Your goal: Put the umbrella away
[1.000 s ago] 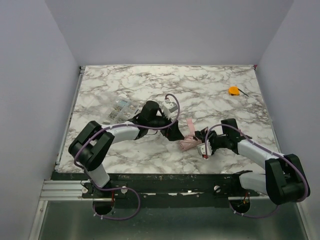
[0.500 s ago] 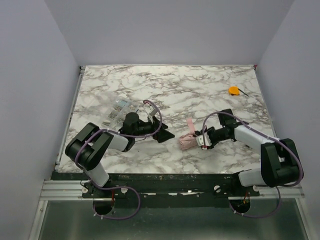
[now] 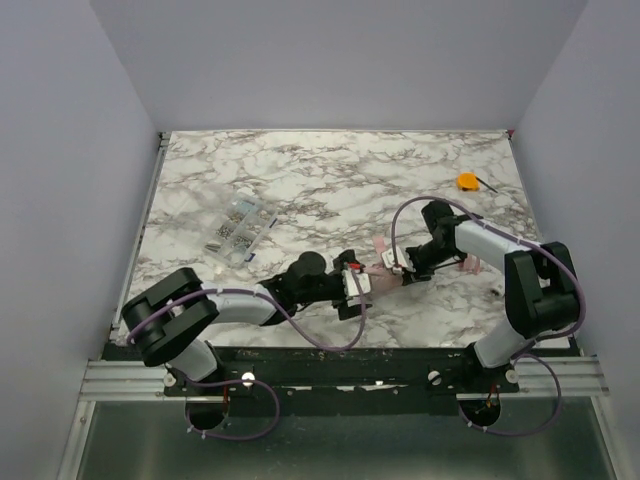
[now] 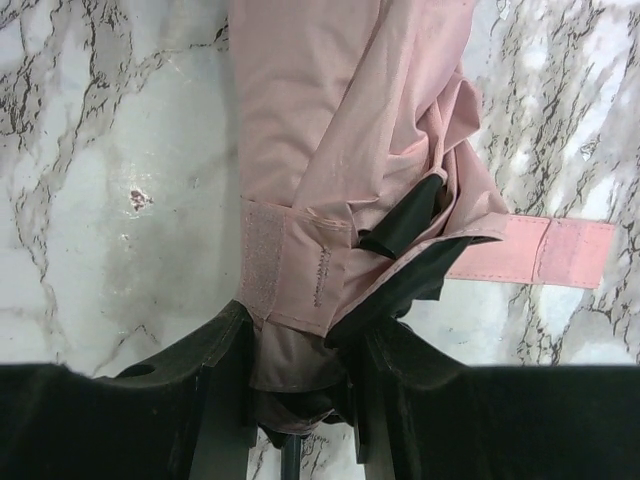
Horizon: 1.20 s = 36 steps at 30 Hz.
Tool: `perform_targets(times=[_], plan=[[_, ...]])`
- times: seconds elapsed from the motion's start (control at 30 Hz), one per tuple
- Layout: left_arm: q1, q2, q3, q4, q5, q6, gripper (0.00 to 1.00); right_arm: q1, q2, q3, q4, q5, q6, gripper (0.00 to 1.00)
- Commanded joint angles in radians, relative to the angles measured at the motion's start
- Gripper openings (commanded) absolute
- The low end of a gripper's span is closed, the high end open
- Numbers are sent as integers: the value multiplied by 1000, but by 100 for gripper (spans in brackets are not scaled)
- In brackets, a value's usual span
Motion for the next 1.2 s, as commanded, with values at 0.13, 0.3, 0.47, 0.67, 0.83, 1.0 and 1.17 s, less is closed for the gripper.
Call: perform_targets(times=[0.13, 0.3, 0.47, 0.67, 0.83, 1.0, 1.17], plan=[[-91, 235, 156, -59, -292, 258, 97, 25, 124, -19, -197, 111, 101, 9], [-127, 316, 234, -74, -360, 260, 93, 27, 135, -7, -196, 109, 107, 10], [-141, 351, 247, -72, -385, 257, 91, 26, 133, -10, -191, 111, 110, 10], [-141, 417, 333, -279, -337, 232, 32, 27, 132, -9, -188, 106, 119, 10], [-120, 457, 388, -454, -229, 120, 0, 27, 114, 5, -147, 57, 206, 23], [4, 502, 416, -597, -9, -63, 0, -65, 51, 103, -110, -128, 344, 70], [127, 569, 430, -706, 154, -129, 0, -193, -49, 139, 17, -215, 419, 86]])
